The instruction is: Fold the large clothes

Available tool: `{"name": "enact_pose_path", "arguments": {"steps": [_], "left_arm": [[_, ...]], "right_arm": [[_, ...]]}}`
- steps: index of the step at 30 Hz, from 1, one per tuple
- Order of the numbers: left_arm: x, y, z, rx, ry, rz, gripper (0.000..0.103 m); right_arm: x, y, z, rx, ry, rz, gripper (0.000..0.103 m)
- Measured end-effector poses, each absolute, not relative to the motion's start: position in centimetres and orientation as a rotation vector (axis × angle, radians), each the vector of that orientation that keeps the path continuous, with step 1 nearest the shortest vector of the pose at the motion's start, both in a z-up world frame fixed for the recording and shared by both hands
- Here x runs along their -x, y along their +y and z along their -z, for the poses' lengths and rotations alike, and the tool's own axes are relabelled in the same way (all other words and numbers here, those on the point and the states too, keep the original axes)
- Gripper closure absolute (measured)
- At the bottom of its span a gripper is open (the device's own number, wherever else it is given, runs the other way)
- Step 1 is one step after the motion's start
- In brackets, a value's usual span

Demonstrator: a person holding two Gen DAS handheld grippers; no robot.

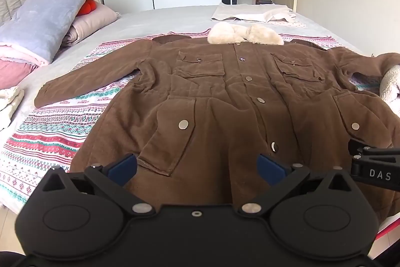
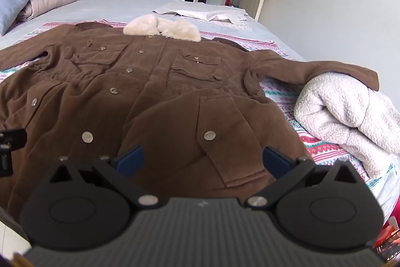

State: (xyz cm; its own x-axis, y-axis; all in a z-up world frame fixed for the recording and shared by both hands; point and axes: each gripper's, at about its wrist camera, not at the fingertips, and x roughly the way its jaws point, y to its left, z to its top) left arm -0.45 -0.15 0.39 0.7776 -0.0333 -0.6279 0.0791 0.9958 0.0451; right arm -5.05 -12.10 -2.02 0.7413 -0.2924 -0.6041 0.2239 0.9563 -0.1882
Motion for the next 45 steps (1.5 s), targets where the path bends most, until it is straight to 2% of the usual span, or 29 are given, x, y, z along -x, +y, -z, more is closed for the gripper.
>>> {"name": "enact_pose_path", "arguments": {"steps": [45], "left_arm": [[0.33, 0.23, -0.2, -0.079, 0.683, 0.053, 0.0]], "right_arm": [[4.95, -11.75, 2.19, 0.121, 0.657, 0.281, 0.0]]}}
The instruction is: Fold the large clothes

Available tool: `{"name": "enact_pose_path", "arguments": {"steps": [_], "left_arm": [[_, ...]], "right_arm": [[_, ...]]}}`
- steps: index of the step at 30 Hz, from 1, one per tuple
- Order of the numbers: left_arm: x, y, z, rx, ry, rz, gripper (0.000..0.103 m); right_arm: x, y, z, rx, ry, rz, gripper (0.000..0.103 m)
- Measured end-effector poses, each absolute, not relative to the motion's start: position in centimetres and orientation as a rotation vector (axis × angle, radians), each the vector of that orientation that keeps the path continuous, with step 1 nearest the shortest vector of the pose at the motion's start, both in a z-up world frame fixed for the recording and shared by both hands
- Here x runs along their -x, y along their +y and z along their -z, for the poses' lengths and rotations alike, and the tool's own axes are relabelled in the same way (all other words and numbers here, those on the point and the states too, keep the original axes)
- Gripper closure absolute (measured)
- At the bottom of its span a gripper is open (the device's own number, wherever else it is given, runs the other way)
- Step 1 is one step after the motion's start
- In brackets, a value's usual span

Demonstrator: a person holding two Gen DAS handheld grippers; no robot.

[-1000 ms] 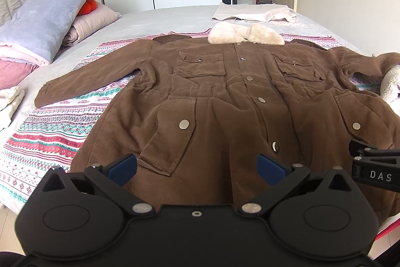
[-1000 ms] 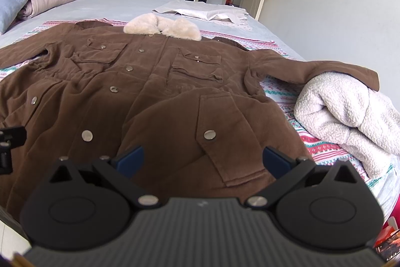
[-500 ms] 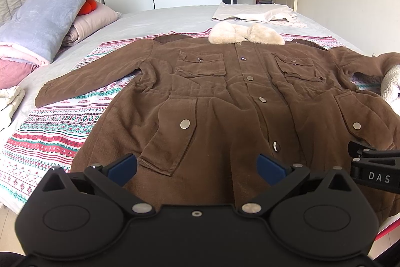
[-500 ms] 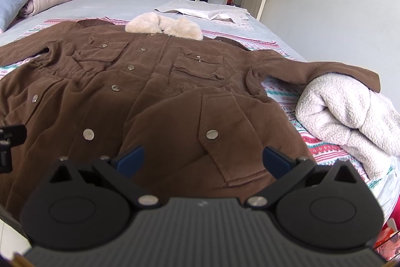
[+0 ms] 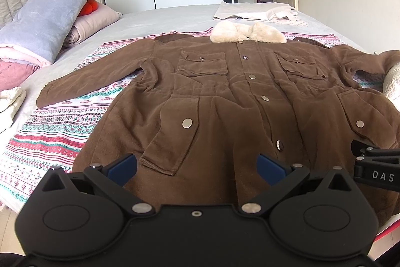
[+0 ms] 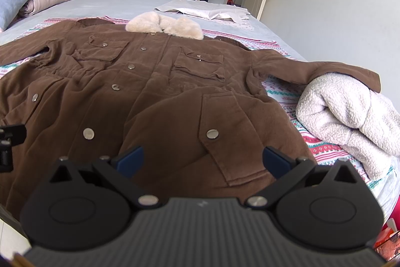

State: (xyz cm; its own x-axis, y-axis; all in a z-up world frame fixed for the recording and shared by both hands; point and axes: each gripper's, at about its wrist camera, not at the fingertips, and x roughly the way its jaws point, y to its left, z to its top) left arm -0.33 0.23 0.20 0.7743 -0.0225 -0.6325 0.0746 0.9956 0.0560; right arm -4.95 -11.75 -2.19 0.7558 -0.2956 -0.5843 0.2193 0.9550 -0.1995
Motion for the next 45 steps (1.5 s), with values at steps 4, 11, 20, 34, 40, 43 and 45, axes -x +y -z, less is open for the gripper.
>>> {"name": "enact_pose_path", "arguments": {"steps": [4, 11, 20, 34, 40, 43, 45], "left_arm": [[0.0, 0.4, 0.1, -0.077, 0.688, 0.037, 0.0], [-0.8, 1.0, 0.8, -0.021, 0.694, 0.087, 0.0], [-4.4, 2.7, -1.6, -0.016, 0.777, 0.217, 0.0], [-18.8, 9.1, -5.0, -0.14, 0.746, 0.144, 0.0], [-28.1, 12.1, -4.8, -0.173, 0.664, 0.244, 0.0], [-33.7, 12.7, -4.0, -0.186, 0.678, 0.317, 0.0], [-37.3, 13.0, -3.3, -0.14, 0.682, 0.334, 0.0]], "right_arm": [[5.0, -11.8, 2.2, 0.114, 0.652, 0.285, 0.0], [4.8, -12.3, 2.1, 0.111, 0.63, 0.274, 0.0], [4.5, -13.9, -0.2, 0.031, 0.599, 0.112, 0.0], [-6.9, -17.4, -3.6, 0.214, 0.775, 0.01, 0.0], [-14.7, -20.7, -3.8, 0.225, 0.769, -0.012, 0.0], [-19.7, -22.9, -3.4, 0.206, 0.775, -0.022, 0.0], [-23.3, -24.5, -2.6, 0.196, 0.779, -0.025, 0.0]]}}
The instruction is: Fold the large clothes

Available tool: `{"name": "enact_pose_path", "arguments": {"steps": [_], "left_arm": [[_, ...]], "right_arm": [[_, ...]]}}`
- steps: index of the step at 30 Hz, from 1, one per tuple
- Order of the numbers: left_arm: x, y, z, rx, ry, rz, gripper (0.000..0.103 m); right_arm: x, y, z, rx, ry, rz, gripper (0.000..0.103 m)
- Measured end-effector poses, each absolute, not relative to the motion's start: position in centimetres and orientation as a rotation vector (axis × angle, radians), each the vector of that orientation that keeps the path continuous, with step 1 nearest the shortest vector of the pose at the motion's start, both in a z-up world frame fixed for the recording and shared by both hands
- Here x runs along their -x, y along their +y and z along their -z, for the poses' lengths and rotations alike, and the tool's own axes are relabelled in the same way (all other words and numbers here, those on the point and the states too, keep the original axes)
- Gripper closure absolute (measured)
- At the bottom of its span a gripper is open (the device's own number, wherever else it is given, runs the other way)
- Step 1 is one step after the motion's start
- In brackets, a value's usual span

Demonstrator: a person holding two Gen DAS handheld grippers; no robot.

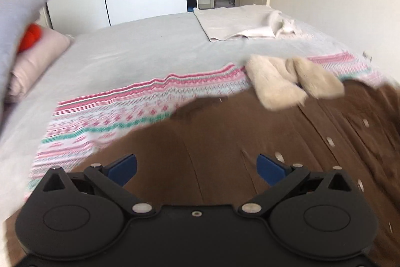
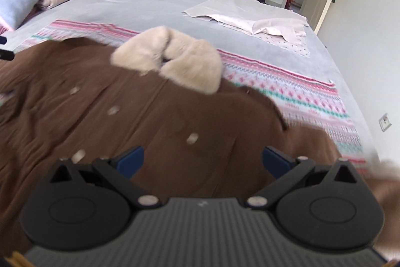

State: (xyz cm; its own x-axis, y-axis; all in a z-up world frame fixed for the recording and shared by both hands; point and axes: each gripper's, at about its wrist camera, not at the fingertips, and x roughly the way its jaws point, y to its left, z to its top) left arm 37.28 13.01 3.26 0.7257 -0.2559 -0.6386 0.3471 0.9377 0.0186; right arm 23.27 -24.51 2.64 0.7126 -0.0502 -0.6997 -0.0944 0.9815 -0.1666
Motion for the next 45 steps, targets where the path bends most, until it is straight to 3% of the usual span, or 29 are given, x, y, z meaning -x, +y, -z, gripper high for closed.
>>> {"name": "enact_pose_path", "arguments": {"steps": [9, 16, 19, 20, 22, 23, 24, 25, 26, 28, 29, 36, 37, 45], "left_arm": [[-48.8, 14.0, 2.4, 0.054, 0.736, 0.466, 0.002], [-51.6, 14.6, 7.0, 0.124, 0.801, 0.533, 0.002], [-51.2, 13.7, 7.5, 0.073, 0.781, 0.529, 0.003], [-51.2, 13.7, 7.5, 0.079, 0.784, 0.519, 0.004], [-50.9, 13.7, 7.4, 0.084, 0.784, 0.458, 0.023], [-50.6, 13.6, 7.2, 0.078, 0.783, 0.423, 0.029], [-50.3, 13.7, 7.2, 0.075, 0.782, 0.395, 0.043], [-49.9, 13.7, 7.1, 0.077, 0.78, 0.358, 0.057], [-49.5, 13.8, 7.0, 0.092, 0.779, 0.328, 0.063], [-48.3, 14.0, 6.8, 0.122, 0.762, 0.304, 0.08], [-47.5, 14.0, 6.7, 0.127, 0.743, 0.297, 0.083], [-43.3, 11.6, 5.9, -0.015, 0.524, 0.203, 0.09], [-43.3, 11.4, 5.6, -0.016, 0.492, 0.183, 0.091], [-42.2, 11.1, 3.6, -0.093, 0.271, 0.029, 0.091]], "right_arm": [[-36.6, -30.9, 1.6, 0.012, 0.775, 0.003, 0.0], [-43.0, -32.4, 6.6, 0.019, 0.83, -0.026, 0.0], [-44.9, -33.8, 8.8, -0.099, 0.87, -0.064, 0.0], [-45.0, -34.3, 9.4, -0.144, 0.863, -0.07, 0.0], [-44.6, -34.3, 9.6, -0.156, 0.836, -0.088, 0.0], [-44.4, -34.1, 9.6, -0.156, 0.832, -0.093, 0.005], [-44.1, -33.7, 9.4, -0.154, 0.829, -0.104, 0.011], [-44.0, -33.3, 9.1, -0.152, 0.825, -0.12, 0.025], [-43.6, -33.0, 8.8, -0.154, 0.824, -0.132, 0.045], [-43.0, -31.9, 8.2, -0.143, 0.822, -0.159, 0.068], [-42.7, -31.1, 8.0, -0.109, 0.818, -0.154, 0.077], [-40.0, -24.8, 7.4, 0.232, 0.663, 0.039, 0.09], [-40.1, -24.4, 7.4, 0.259, 0.633, 0.059, 0.099], [-40.9, -21.9, 5.9, 0.358, 0.442, 0.17, 0.101]]}}
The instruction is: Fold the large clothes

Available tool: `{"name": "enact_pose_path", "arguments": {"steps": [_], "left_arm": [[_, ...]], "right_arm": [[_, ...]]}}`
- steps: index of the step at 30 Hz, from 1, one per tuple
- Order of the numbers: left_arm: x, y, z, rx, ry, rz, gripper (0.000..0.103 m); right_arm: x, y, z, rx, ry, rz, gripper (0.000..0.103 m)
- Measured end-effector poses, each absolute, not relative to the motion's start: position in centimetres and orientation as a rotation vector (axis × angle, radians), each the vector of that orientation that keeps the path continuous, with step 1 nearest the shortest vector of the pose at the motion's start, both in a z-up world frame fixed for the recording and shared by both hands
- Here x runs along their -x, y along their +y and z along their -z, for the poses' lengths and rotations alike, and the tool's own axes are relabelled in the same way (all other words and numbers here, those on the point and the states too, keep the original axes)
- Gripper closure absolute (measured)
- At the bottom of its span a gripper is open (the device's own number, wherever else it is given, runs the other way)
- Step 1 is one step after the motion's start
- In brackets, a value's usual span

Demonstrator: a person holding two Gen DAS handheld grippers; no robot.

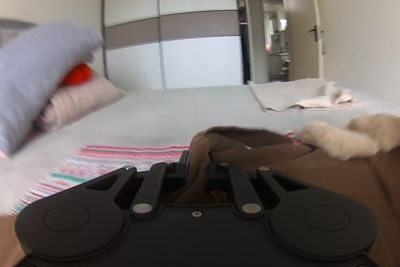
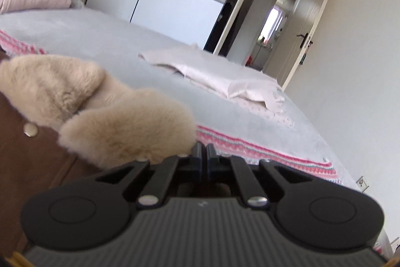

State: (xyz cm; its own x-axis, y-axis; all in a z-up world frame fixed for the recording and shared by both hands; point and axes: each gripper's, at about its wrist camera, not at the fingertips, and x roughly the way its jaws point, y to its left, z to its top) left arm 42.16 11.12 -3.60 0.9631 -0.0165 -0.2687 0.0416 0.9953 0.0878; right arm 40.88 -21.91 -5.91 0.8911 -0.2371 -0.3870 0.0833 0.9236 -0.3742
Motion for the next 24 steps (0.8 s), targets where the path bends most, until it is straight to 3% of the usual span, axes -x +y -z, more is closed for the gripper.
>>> {"name": "enact_pose_path", "arguments": {"steps": [2, 4, 7, 8, 9, 10, 11, 12, 13, 20, 24], "left_arm": [[-45.2, 11.4, 5.6, -0.095, 0.421, 0.002, 0.09], [-48.3, 11.0, 8.6, -0.132, 0.588, 0.009, 0.08], [-48.4, 11.2, 7.8, -0.146, 0.573, 0.019, 0.071], [-48.0, 11.6, 7.2, -0.136, 0.572, 0.025, 0.066], [-47.5, 12.3, 6.4, -0.126, 0.569, 0.027, 0.051], [-46.6, 13.0, 5.6, -0.113, 0.558, 0.024, 0.034], [-45.5, 13.9, 4.8, -0.099, 0.538, 0.016, 0.026], [-44.4, 14.7, 3.9, -0.086, 0.522, -0.004, 0.013], [-43.2, 15.9, 3.1, -0.069, 0.512, -0.026, 0.007], [-37.0, 28.1, 1.4, 0.096, 0.595, -0.284, 0.005], [-33.1, 35.6, 3.0, 0.408, 0.707, -0.388, 0.005]], "right_arm": [[-42.4, -22.4, 6.2, 0.33, 0.483, 0.181, 0.101], [-44.0, -23.0, 7.5, 0.301, 0.539, 0.223, 0.101], [-45.2, -23.8, 9.2, 0.28, 0.644, 0.238, 0.1], [-44.9, -23.9, 9.3, 0.269, 0.649, 0.23, 0.098], [-44.5, -24.0, 8.8, 0.262, 0.652, 0.22, 0.093], [-43.9, -23.8, 8.3, 0.254, 0.652, 0.206, 0.073], [-43.2, -23.8, 7.4, 0.245, 0.648, 0.193, 0.044], [-42.4, -23.7, 6.4, 0.24, 0.632, 0.188, 0.039], [-41.0, -23.0, 5.4, 0.244, 0.623, 0.179, 0.034], [-33.2, -21.4, -0.3, 0.102, 0.638, 0.048, 0.01], [-28.8, -20.7, -1.5, 0.021, 0.634, -0.003, 0.005]]}}
